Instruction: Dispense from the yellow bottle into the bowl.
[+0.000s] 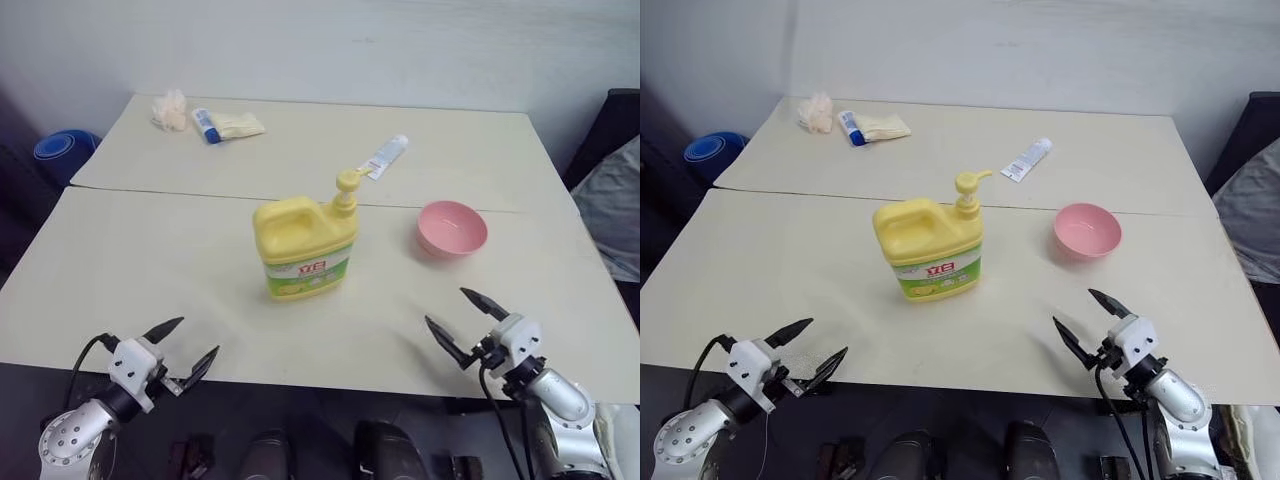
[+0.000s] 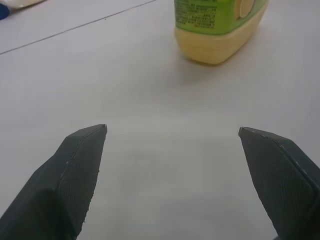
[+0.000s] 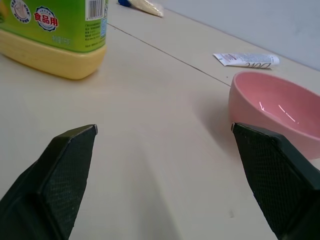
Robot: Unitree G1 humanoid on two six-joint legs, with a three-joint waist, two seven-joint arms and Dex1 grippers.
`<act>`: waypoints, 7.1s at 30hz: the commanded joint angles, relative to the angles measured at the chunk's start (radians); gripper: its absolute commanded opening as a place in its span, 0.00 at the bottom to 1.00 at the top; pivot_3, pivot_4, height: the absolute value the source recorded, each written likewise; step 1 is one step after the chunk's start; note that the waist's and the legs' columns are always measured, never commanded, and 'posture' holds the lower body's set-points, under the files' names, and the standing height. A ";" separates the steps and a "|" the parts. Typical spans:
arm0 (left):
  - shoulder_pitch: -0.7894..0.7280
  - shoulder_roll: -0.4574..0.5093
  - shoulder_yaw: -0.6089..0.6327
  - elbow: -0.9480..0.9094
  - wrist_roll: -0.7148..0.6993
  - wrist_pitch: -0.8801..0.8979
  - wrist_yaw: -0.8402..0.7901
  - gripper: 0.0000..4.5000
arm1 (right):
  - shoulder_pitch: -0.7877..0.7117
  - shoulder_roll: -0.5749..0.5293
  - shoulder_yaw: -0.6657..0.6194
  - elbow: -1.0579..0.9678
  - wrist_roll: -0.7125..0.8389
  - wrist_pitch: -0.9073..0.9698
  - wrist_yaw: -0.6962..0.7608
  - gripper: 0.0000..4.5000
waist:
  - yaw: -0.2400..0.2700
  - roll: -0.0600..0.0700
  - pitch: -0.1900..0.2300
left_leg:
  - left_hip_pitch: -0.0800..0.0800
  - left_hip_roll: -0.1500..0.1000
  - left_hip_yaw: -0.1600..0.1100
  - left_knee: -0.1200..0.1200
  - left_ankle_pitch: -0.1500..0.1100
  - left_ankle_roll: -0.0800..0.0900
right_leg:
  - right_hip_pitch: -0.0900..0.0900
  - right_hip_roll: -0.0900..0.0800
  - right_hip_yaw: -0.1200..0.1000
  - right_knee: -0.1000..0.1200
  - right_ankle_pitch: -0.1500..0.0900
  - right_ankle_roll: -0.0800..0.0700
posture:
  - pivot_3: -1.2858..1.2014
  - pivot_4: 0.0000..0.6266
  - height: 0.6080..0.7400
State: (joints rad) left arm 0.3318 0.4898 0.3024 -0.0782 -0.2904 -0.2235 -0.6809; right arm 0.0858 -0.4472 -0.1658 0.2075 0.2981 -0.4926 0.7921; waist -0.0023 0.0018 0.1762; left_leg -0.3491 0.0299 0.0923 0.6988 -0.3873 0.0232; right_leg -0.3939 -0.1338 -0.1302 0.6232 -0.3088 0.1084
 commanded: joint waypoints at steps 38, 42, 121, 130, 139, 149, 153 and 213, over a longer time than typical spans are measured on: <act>-0.403 0.265 -0.058 -0.495 -0.488 0.671 -0.130 1.00 | -0.924 -0.066 0.191 0.783 -0.288 0.340 -0.015 0.46 | -0.026 0.003 0.001 | -0.003 0.000 -0.001 0.001 0.002 -0.002 | -0.001 0.003 -0.002 0.000 0.000 0.000 | 0.52 0.24 1.00; -0.433 0.277 -0.044 -0.489 -0.523 0.709 -0.116 1.00 | -0.926 -0.071 0.194 0.741 -0.283 0.373 0.023 0.16 | -0.026 0.004 0.001 | -0.003 0.000 -0.001 0.001 0.002 -0.002 | -0.001 0.003 -0.001 0.000 0.000 0.000 | 0.52 0.24 1.00; -1.399 0.069 -0.684 0.232 0.051 1.144 -0.247 0.01 | -1.046 -0.208 0.327 -0.146 -0.087 0.974 0.469 0.00 | -0.004 0.002 0.002 | -0.009 -0.002 0.002 0.014 0.002 -0.002 | -0.010 0.009 -0.001 0.012 0.001 0.002 | 0.52 0.24 1.00; -1.336 0.039 -0.664 0.243 0.028 1.150 -0.251 0.01 | -1.037 -0.213 0.327 -0.162 -0.088 0.980 0.466 0.00 | -0.002 0.002 -0.007 | 0.005 0.001 0.002 0.007 0.002 -0.003 | 0.004 0.009 -0.001 0.006 0.001 0.001 | 0.52 0.24 1.00; -1.340 0.025 -0.621 0.254 0.011 1.157 -0.263 0.01 | -1.032 -0.211 0.327 -0.159 -0.092 0.972 0.464 0.00 | -0.002 0.002 -0.008 | 0.014 0.001 0.002 0.002 0.002 -0.003 | 0.011 0.008 0.000 0.003 0.001 0.001 | 0.52 0.24 1.00; -1.283 0.021 -0.603 0.255 -0.046 1.253 -0.283 0.01 | -1.017 -0.212 0.339 -0.156 -0.085 0.946 0.490 0.00 | -0.003 0.009 -0.016 | 0.015 0.000 0.002 0.000 0.002 -0.003 | 0.012 0.008 0.000 0.001 0.001 0.001 | 0.52 0.24 1.00; -1.270 0.019 -0.604 0.284 -0.035 1.247 -0.287 0.01 | -1.011 -0.211 0.341 -0.158 -0.084 0.942 0.497 0.00 | -0.003 0.015 -0.020 | 0.016 0.000 0.002 -0.001 0.002 -0.003 | 0.013 0.008 0.000 0.000 0.001 0.001 | 0.52 0.24 1.00; -0.395 0.093 -0.025 0.051 -0.063 0.294 -0.209 1.00 | -0.673 -0.176 0.116 0.601 -0.132 0.147 0.246 0.42 | -0.003 -0.001 0.001 | -0.015 -0.001 0.002 0.004 0.003 -0.002 | -0.016 0.005 -0.004 0.004 0.001 0.002 | 0.52 0.24 1.00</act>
State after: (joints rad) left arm -0.0623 0.5745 0.2768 -0.0216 -0.3730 0.1120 -0.9044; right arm -0.5824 -0.6193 -0.0088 0.8126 0.1292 -0.2925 1.0189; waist -0.0055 0.0007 0.1767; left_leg -0.3642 0.0287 0.0941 0.7030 -0.3844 0.0216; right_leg -0.4101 -0.1289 -0.1345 0.6273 -0.3078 0.1103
